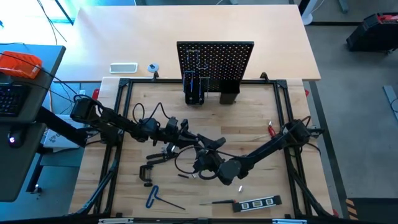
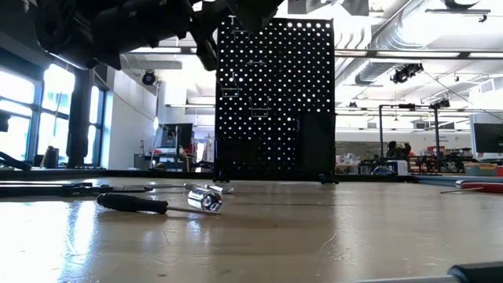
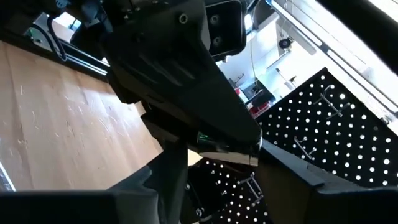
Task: Hang tools onto peg board
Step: Put the socket into the left bin on the pegboard
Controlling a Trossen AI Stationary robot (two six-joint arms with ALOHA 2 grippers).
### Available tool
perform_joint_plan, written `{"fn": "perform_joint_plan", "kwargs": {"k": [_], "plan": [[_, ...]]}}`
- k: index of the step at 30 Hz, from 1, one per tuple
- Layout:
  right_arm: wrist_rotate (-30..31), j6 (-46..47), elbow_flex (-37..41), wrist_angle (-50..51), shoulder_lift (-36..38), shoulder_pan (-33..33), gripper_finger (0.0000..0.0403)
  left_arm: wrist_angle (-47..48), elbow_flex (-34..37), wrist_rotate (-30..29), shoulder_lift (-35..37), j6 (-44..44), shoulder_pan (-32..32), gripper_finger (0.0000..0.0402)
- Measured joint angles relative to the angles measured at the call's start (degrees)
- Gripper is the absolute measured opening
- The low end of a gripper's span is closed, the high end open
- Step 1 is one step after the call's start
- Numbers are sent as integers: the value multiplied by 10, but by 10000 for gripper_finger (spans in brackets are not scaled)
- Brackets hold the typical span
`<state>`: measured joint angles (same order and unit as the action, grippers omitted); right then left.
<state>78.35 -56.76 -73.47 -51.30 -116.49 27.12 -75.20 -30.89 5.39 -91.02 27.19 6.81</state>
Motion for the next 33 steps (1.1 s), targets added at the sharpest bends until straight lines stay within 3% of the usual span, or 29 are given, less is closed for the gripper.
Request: {"fn": "perform_joint_plan", "kwargs": {"k": [15, 23, 33], "plan": [[14, 2, 1, 2, 0, -1, 105, 18, 0, -6, 2, -5, 0, 52], [6, -1, 1, 5, 0, -1, 109, 18, 1, -7, 2, -4, 0, 52], [-9, 14, 1, 9, 0, -1, 154, 17, 1, -8, 2, -3, 0, 52]]}}
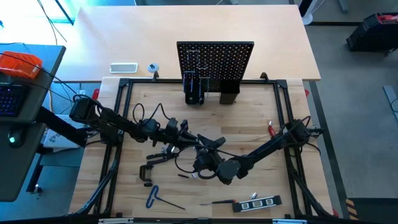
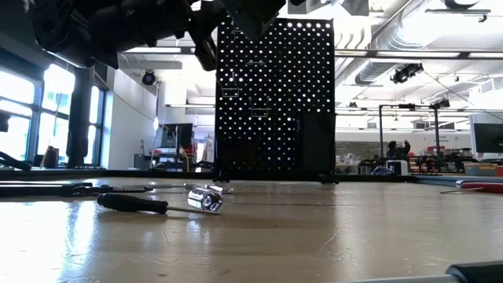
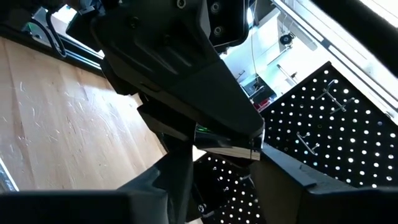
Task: Hang tools onto peg board
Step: Put the socket into the left bin on the pegboard
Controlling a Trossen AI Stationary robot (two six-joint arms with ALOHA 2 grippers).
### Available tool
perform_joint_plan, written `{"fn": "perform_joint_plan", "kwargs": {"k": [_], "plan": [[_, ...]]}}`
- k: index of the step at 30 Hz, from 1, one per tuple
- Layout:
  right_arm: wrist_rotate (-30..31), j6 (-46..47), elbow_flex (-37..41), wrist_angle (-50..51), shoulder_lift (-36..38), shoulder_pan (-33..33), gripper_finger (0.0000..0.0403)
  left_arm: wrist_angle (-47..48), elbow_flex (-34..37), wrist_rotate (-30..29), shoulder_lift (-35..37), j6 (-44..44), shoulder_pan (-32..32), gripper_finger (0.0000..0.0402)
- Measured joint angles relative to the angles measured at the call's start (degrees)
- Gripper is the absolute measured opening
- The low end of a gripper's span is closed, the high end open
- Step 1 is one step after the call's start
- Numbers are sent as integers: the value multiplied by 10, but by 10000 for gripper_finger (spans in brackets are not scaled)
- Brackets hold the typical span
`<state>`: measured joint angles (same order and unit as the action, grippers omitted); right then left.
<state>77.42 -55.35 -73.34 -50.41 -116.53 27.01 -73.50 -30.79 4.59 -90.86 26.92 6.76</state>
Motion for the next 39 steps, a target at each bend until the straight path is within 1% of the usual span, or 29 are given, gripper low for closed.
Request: {"fn": "perform_joint_plan", "kwargs": {"k": [10, 18, 27, 32, 39], "plan": [[2, -7, 0, -15, 0, 0, 158, 1, -1, -2, 0, -10, 0, 52], [13, -40, 0, -41, -1, 0, 158, 3, -2, -8, -1, -16, -1, 52], [16, -51, 0, -46, -1, 3, 158, 3, -2, -8, -1, -16, 0, 52], [22, -51, 0, -48, -1, 4, 158, 0, -1, 2, -1, -17, -8, 52], [40, -41, -1, -49, -1, 4, 158, 6, -1, 36, -2, -16, -42, 52]]}}
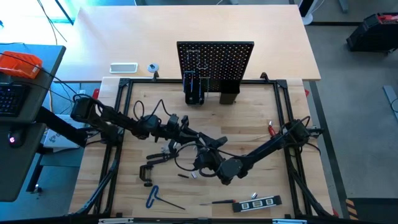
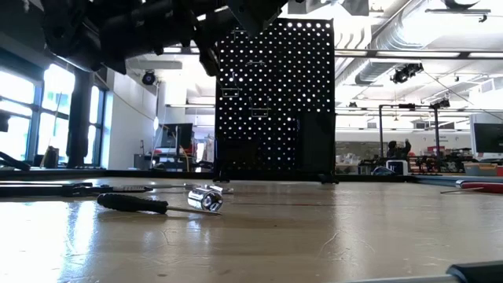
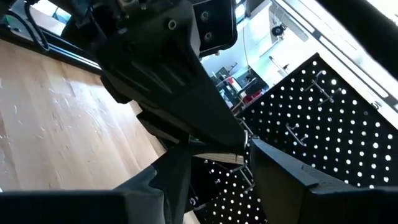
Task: Hang tools onto peg board
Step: Put the socket into the left bin on the pegboard
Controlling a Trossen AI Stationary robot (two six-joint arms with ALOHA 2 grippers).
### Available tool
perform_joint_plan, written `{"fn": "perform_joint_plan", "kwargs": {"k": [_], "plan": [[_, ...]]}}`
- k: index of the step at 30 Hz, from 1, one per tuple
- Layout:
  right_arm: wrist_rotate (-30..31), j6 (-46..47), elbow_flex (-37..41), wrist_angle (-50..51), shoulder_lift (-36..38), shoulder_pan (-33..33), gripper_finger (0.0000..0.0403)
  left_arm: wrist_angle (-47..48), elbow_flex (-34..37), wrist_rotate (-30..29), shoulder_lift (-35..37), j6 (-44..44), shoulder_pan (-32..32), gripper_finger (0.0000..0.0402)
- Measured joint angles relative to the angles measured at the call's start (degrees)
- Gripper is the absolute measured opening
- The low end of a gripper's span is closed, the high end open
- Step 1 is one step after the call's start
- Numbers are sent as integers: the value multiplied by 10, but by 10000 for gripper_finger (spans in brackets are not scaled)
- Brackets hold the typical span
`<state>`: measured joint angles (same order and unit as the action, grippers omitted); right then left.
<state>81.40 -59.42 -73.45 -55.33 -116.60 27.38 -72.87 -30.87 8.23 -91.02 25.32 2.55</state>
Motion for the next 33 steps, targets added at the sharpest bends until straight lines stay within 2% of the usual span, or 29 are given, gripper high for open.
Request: {"fn": "perform_joint_plan", "kwargs": {"k": [12, 19, 25, 29, 33], "plan": [[53, 58, 2, 39, 2, 0, 158, 69, 2, 63, 0, -27, -74, 52], [76, 134, 25, 57, 2, 8, 158, 129, 1, 62, 12, -89, -128, 52], [77, 222, 60, 65, 2, 23, 158, 217, 1, -2, 18, -166, -181, 52], [76, 269, 80, 69, 2, 32, 158, 246, 1, -63, 18, -217, -209, 52], [75, 306, 96, 75, 2, 39, 158, 265, -13, -100, 18, -269, -230, 52]]}}
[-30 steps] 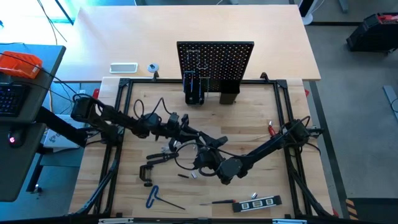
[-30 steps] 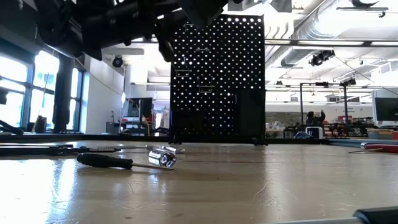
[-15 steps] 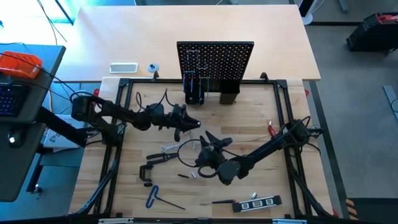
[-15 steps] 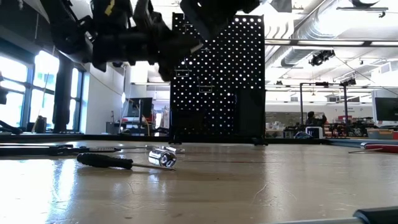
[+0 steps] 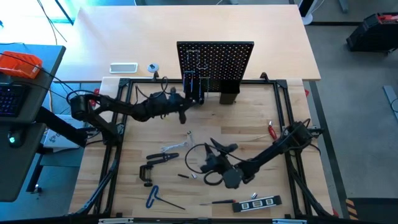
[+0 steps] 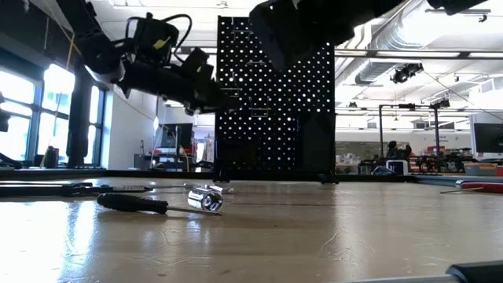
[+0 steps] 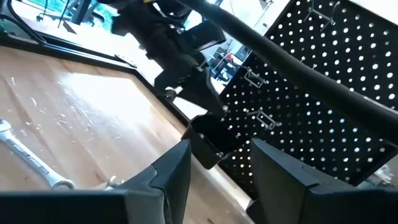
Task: Hang tools onto peg board
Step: Put the socket into the left bin on the pegboard
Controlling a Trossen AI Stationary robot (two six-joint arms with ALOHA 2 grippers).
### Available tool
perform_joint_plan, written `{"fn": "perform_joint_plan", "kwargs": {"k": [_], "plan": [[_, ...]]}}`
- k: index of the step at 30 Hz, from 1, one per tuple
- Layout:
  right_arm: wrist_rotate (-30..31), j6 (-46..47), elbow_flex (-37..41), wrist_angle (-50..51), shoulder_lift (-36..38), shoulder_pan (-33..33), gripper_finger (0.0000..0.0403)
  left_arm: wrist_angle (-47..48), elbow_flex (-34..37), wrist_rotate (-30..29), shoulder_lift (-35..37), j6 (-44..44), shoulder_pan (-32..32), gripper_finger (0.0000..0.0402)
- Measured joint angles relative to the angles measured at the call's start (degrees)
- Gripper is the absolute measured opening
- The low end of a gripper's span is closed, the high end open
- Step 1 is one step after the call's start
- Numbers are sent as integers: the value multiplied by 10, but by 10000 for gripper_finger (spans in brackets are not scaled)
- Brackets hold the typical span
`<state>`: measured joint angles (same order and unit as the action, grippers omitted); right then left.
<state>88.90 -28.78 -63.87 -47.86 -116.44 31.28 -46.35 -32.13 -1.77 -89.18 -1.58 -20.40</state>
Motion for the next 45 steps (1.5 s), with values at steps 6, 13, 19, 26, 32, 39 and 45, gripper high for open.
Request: {"fn": "perform_joint_plan", "kwargs": {"k": [6, 13, 19, 26, 32, 39, 45], "plan": [[-4, 18, 11, 7, 0, 5, 158, 91, -42, -43, 0, -68, -16, 56], [-9, 31, 11, 17, 0, 5, 158, 154, -59, -65, 0, -88, -19, 93], [-10, 40, 11, 17, 0, 7, 158, 155, -59, -65, 0, -96, -21, 124], [-7, 48, 10, 17, 0, 24, 158, 190, -59, -26, 3, -64, -14, 159], [2, 48, 10, 17, 0, 50, 158, 296, -59, 48, 26, -38, 26, 162], [11, 45, 10, 17, 0, 70, 158, 395, -58, 79, 99, -15, 128, 161], [11, 43, 10, 24, 0, 85, 158, 385, -35, 112, 106, -36, 268, 161]]}}
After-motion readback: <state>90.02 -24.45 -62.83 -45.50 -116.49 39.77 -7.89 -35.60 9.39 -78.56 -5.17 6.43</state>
